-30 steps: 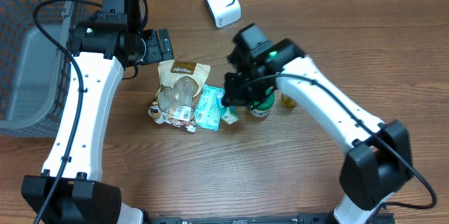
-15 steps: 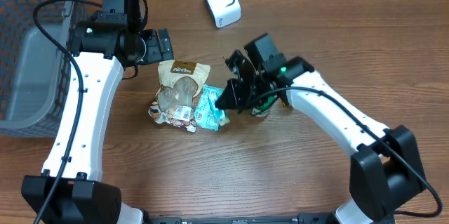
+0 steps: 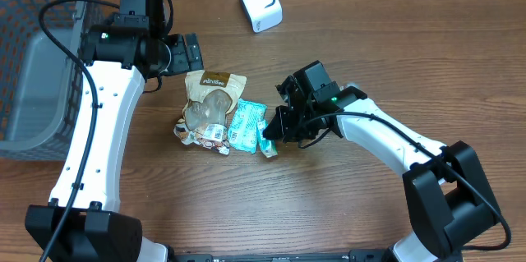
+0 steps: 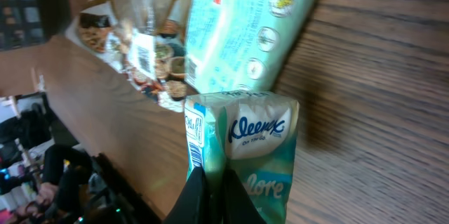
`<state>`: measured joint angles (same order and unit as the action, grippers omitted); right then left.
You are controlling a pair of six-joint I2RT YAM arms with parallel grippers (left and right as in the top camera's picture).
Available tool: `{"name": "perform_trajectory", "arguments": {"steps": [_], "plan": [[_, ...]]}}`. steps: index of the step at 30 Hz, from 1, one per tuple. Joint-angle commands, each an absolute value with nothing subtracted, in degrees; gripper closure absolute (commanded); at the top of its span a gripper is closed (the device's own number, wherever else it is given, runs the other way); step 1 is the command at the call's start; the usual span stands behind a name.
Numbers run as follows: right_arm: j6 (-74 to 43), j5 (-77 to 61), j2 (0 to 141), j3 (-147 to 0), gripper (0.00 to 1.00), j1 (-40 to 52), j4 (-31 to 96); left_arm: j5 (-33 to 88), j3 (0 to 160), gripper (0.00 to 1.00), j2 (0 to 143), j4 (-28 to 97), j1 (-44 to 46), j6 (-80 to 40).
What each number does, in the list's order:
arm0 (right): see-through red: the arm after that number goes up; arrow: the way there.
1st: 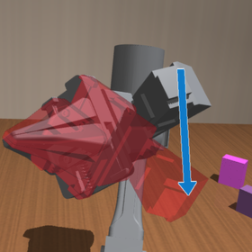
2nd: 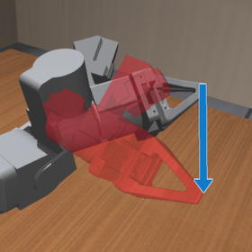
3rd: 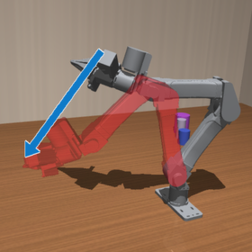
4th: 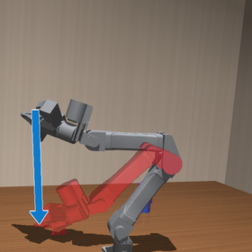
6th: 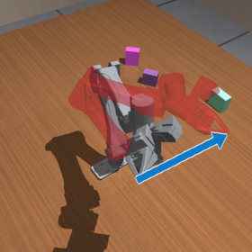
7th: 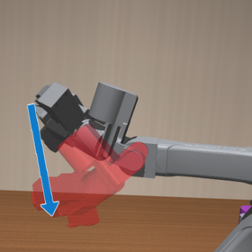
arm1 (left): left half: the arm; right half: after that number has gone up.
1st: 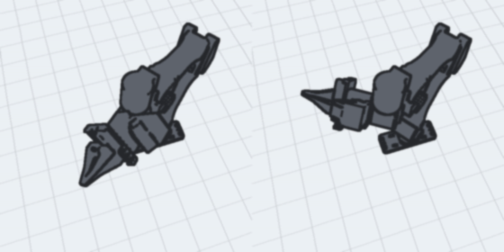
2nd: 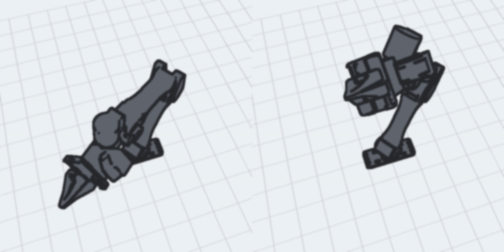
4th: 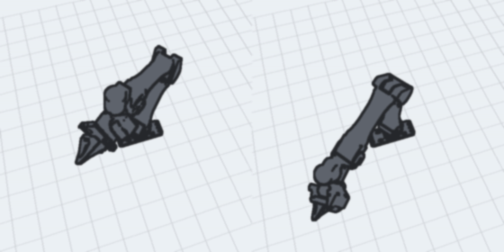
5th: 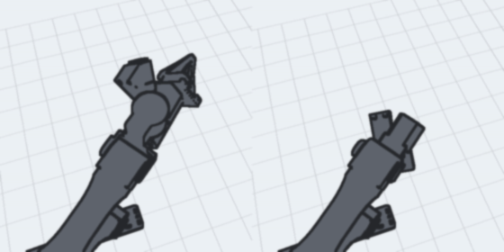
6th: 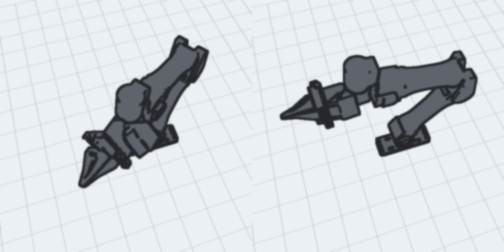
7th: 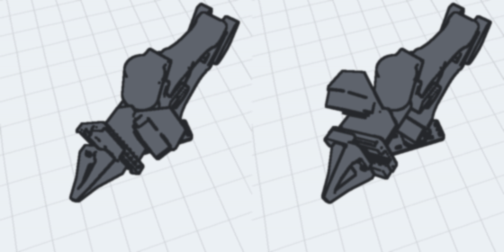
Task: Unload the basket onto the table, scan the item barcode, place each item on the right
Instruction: 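Carry the Kleenex pack left and set it beside the wipes pack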
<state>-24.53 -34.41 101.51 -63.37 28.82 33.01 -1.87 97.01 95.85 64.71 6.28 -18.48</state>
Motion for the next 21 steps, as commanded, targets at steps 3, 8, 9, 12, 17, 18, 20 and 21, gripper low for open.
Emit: {"name": "perform_trajectory", "arguments": {"steps": [3, 8, 9, 12, 17, 18, 20, 21], "plan": [[-29.17, -31.51, 100.73, -60.9, 0.96, 28.64, 29.36, -1.45, 97.54, 0.0, 96.01, 64.49, 6.39, -18.85], [-31.79, -31.53, 100.73, -57.14, 0.96, 29.69, 23.49, -1.45, 97.54, 0.0, 96.01, 64.49, 6.39, -18.85], [-31.79, -31.53, 100.73, -56.75, 0.96, 30.0, 22.87, -1.48, 97.54, 0.0, 96.01, 64.49, 6.39, -18.85], [-31.79, -31.31, 100.73, -56.25, 0.96, 30.74, 22.13, -1.45, 97.54, 0.0, 96.01, 64.49, 6.39, -18.85], [-31.86, -29.15, 100.73, -56.25, 0.95, 31.22, 22.26, -1.45, 97.54, 0.0, 96.01, 64.49, 6.39, -18.85], [-32.12, -29.15, 100.73, -56.25, 0.94, 31.22, 22.15, -1.45, 97.54, 0.0, 96.01, 64.49, 6.39, -18.85], [-32.23, -29.19, 100.64, -56.27, 0.93, 31.22, 21.5, -1.45, 97.54, 0.0, 96.01, 64.49, 6.39, -18.85], [-32.25, -29.23, 100.51, -56.31, 0.93, 31.22, 21.12, -1.45, 97.54, 0.0, 96.01, 64.49, 6.39, -18.85]]}}
